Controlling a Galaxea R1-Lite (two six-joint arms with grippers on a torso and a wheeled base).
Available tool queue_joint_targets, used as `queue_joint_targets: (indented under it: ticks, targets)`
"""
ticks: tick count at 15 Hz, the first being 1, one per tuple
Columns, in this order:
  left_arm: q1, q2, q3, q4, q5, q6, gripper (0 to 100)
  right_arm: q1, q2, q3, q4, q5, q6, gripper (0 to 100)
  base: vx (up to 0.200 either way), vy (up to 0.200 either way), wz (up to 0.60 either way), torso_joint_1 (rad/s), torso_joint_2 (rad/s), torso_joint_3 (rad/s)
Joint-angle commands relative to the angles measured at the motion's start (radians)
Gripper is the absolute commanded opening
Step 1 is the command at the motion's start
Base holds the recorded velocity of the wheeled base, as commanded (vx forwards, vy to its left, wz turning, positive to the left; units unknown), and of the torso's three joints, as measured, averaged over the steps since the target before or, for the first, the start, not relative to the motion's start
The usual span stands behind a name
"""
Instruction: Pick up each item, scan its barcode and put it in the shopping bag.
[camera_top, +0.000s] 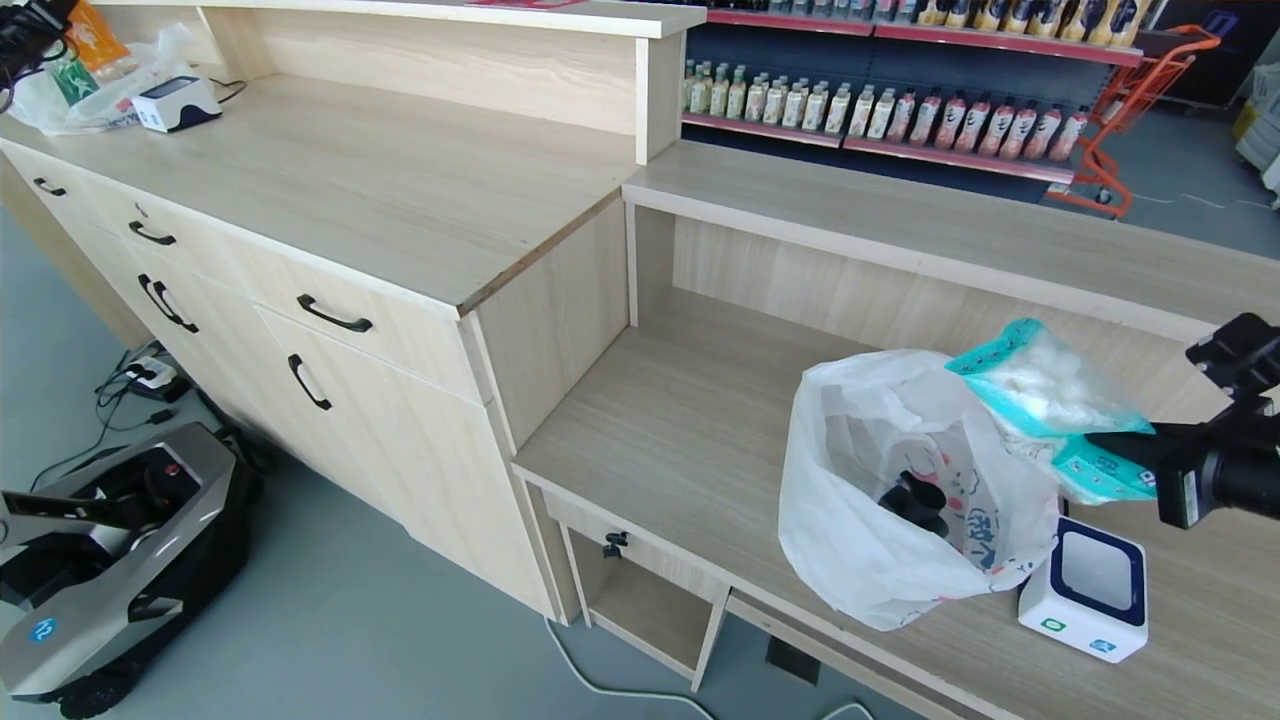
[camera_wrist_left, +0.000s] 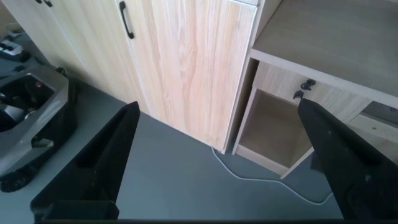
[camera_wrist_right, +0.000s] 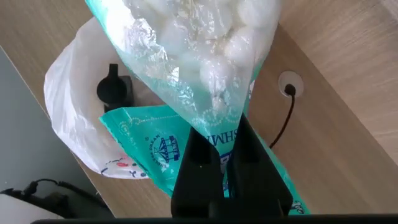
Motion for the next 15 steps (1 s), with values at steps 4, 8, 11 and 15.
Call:
queue_joint_targets:
  ticks: [4,8,11,15]
  targets:
    - [0.000,0.000,0.000,0.000,0.000,-0.001,100,0.033,0.201,0.000,-0.060,0.003,0.016,0,0.000,0.000,0.00,0.000,0.00,0.000]
    - [0.000,0.000,0.000,0.000,-0.001,0.001,100,0.074,0.297,-0.003,-0.161,0.004,0.017,0,0.000,0.000,0.00,0.000,0.00,0.000]
    - [0.000,0.000,0.000,0.000,0.000,0.001,100,0.076,0.344,-0.003,-0.193,0.004,0.017,0,0.000,0.000,0.00,0.000,0.00,0.000]
    - [0.000,0.000,0.000,0.000,0.000,-0.001,100,0.077,0.383,-0.020,-0.218,0.006,0.019,0,0.000,0.000,0.00,0.000,0.00,0.000]
